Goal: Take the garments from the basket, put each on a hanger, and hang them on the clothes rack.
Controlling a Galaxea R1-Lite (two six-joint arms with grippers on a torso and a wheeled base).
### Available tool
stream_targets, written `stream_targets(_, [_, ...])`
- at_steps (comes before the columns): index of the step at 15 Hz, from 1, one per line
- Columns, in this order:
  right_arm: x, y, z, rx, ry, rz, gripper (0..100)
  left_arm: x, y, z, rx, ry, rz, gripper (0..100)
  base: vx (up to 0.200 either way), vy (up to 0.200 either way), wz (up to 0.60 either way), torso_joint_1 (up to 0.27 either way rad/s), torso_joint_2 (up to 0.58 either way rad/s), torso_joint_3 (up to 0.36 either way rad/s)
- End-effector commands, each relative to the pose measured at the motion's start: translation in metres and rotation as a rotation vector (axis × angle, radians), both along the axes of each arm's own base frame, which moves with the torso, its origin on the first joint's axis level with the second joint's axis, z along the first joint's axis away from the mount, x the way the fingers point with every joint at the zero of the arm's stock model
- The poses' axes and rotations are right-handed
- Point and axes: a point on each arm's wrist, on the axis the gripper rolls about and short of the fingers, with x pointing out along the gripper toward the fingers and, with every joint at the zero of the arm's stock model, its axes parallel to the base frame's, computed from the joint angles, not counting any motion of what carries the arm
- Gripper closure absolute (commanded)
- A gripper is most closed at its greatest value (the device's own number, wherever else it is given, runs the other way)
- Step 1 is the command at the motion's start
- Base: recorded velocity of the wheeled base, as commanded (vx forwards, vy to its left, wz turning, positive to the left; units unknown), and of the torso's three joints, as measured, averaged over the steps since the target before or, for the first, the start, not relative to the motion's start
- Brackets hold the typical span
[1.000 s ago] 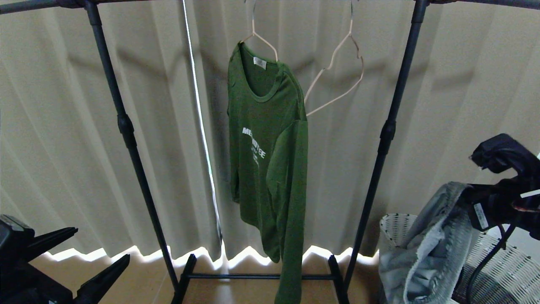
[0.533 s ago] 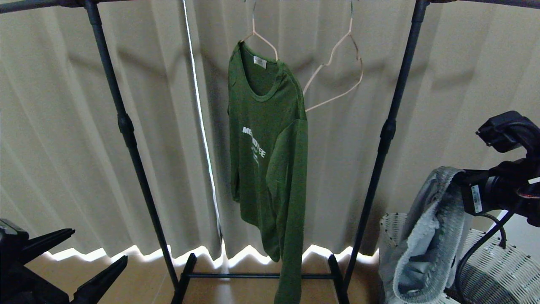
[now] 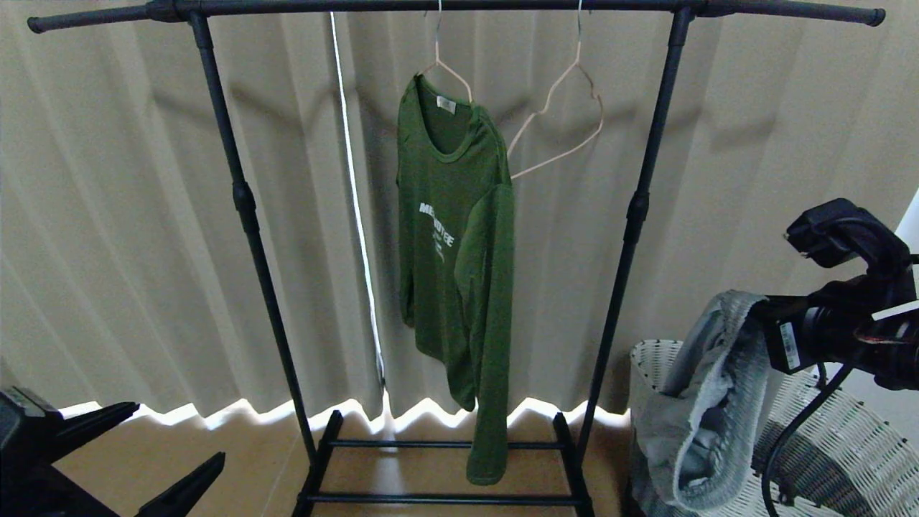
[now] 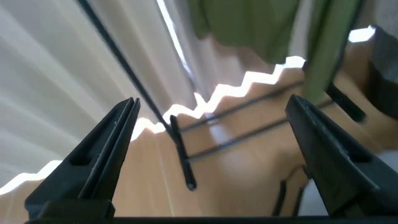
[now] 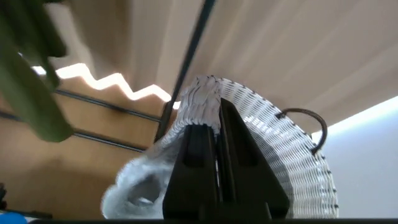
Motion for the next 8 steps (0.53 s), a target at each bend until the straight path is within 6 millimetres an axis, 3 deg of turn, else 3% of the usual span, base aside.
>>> stream_targets(1, [0.005, 0.005, -0.004, -0.005, 0.017, 0.018, 100, 0.000, -0.003, -0.007, 0.004, 0.039, -0.044, 0, 0.000, 0.000, 0.00, 0.000, 0.00, 0.000])
stream_targets(3, [0.007, 0.015, 0.000, 0.025, -0.001, 0.099, 100, 0.009, -0.007, -0.004, 0.004, 0.059, -0.080, 0, 0.000, 0.000, 0.00, 0.000, 0.00, 0.000])
stream_targets(5, [0.008, 0.029, 0.012, 0.066, -0.069, 0.206, 100, 0.030, -0.021, 0.011, -0.010, 0.060, -0.167, 0, 0.000, 0.000, 0.00, 0.000, 0.00, 0.000])
stream_targets(7, [0.010, 0.040, 0.024, 0.093, -0.104, 0.275, 100, 0.049, -0.045, 0.023, -0.020, 0.068, -0.277, 0, 0.000, 0.000, 0.00, 0.000, 0.00, 0.000])
stream_targets(8, [0.009, 0.047, 0.034, 0.116, -0.133, 0.323, 100, 0.058, -0.067, 0.027, -0.041, 0.093, -0.353, 0, 0.000, 0.000, 0.00, 0.000, 0.00, 0.000])
